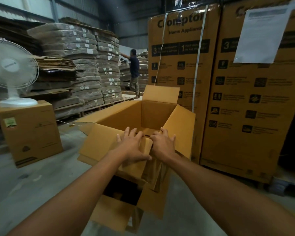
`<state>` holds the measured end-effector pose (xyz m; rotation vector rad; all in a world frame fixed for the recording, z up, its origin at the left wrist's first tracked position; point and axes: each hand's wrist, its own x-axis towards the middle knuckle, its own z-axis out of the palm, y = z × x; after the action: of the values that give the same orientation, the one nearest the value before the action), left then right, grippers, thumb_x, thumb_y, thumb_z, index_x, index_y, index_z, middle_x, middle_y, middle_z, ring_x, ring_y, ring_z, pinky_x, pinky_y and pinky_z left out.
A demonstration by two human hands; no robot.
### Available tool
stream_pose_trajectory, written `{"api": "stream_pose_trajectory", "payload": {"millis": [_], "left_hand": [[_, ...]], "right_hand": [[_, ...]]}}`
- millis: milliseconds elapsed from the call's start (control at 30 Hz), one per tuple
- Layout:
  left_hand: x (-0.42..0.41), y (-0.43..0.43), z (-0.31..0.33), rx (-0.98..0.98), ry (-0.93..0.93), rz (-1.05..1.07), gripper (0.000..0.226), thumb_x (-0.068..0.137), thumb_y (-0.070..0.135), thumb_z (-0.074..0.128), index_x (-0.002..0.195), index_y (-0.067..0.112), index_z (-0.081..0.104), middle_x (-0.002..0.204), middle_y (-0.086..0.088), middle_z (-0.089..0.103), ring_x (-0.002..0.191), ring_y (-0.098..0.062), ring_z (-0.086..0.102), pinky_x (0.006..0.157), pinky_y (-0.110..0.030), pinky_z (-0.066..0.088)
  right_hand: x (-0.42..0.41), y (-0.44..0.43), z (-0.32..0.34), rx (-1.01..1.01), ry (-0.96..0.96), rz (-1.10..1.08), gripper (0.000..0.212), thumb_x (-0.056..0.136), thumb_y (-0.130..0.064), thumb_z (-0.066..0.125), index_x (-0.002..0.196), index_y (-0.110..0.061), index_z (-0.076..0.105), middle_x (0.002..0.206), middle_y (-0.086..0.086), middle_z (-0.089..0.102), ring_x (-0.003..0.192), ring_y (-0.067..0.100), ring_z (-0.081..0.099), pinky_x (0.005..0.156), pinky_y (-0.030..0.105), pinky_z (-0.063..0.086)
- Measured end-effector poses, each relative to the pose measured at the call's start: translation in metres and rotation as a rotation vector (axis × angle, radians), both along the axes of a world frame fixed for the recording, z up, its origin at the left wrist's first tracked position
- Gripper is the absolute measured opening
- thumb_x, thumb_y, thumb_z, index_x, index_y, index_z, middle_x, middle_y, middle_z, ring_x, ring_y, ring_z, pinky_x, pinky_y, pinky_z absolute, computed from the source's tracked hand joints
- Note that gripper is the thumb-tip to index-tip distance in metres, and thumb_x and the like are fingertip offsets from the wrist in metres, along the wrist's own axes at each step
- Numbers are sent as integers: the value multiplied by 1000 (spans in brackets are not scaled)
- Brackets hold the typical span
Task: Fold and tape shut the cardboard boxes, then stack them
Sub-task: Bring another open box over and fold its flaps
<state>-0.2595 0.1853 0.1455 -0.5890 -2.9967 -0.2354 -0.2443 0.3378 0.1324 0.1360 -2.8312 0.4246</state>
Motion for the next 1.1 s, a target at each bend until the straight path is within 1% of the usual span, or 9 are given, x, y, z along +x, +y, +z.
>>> {"api": "stream_pose_trajectory", "payload": {"millis": [267, 433, 533, 600, 700, 767, 833, 933, 1100], "left_hand": [[53, 12, 3, 16, 48, -156, 87, 71, 85, 54, 141, 34, 44, 145, 4, 48, 142, -21, 32, 119, -61, 2], [114, 18, 0, 98, 116, -101, 73, 86, 79, 16, 114, 31, 63, 121, 2, 63, 127, -22, 49, 119, -60, 13], [161, 17, -16, 126, 240, 56, 72, 95, 69, 14, 113, 25, 67, 128, -8, 61, 132, -30, 45, 116, -65, 16], [193, 22, -28, 268, 264, 281, 64, 99, 63, 25, 124, 18, 64, 149, -16, 40, 143, -40, 26, 113, -70, 16], [249, 25, -39, 584, 56, 492, 50, 97, 54, 43, 123, 15, 59, 144, -20, 37, 132, -45, 37, 108, -64, 33], [284, 23, -53, 726, -142, 455, 37, 95, 41, 52, 91, 6, 62, 110, -18, 63, 108, -39, 57, 99, -51, 47], [313, 23, -77, 803, -322, 387, 31, 92, 30, 58, 76, 5, 61, 88, -16, 67, 95, -37, 61, 92, -47, 53], [347, 33, -124, 847, -507, 385, 25, 88, 30, 65, 89, 5, 67, 91, -16, 68, 92, -36, 63, 92, -47, 55], [414, 57, -194, 849, -535, 412, 30, 87, 33, 73, 78, 6, 61, 87, -14, 65, 94, -35, 62, 86, -42, 53]], "right_hand": [[98, 48, 0, 75, 38, -67, 32, 99, -25, 55, 129, -22, 64, 140, -1, 52, 146, 27, 21, 115, 67, 17], [190, 79, -2, 129, 31, -126, 37, 98, -14, 57, 134, -20, 61, 142, 0, 49, 146, 26, 21, 113, 65, 22], [254, 92, -8, 189, 41, -191, 38, 96, -13, 59, 133, -21, 62, 141, -1, 51, 144, 26, 24, 110, 62, 28], [298, 98, -13, 234, 73, -238, 38, 94, -13, 61, 130, -24, 63, 139, -3, 53, 142, 25, 28, 106, 59, 33], [365, 102, -26, 251, 94, -241, 35, 95, -16, 60, 128, -25, 64, 134, -4, 55, 140, 26, 30, 105, 58, 34], [410, 106, -39, 296, 74, -229, 31, 96, -22, 59, 126, -26, 65, 133, -3, 56, 139, 26, 30, 106, 58, 32], [454, 116, -57, 349, 30, -243, 28, 97, -28, 59, 125, -26, 66, 132, -2, 56, 140, 26, 30, 108, 59, 30], [509, 136, -91, 419, -23, -305, 29, 100, -24, 54, 127, -27, 63, 132, -3, 56, 137, 25, 34, 106, 57, 34], [572, 155, -165, 369, -172, -372, 32, 102, -17, 47, 128, -28, 63, 131, -5, 57, 130, 27, 38, 99, 51, 39]]}}
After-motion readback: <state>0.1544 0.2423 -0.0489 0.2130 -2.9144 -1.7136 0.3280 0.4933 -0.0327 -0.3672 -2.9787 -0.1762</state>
